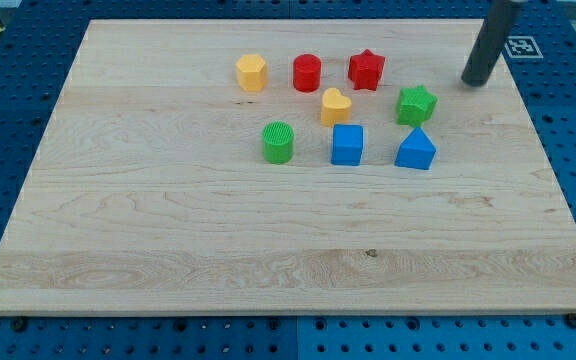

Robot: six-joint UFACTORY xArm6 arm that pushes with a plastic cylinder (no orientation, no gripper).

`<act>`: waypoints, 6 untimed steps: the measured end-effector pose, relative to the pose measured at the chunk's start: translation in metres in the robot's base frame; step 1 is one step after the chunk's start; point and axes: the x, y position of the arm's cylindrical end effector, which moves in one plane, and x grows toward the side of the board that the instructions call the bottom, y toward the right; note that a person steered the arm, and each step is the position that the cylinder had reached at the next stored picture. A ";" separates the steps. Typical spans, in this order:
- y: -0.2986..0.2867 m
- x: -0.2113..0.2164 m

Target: Slide your arm diagonally top left to the red circle

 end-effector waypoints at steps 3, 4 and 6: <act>-0.209 -0.066; -0.261 -0.050; -0.292 -0.012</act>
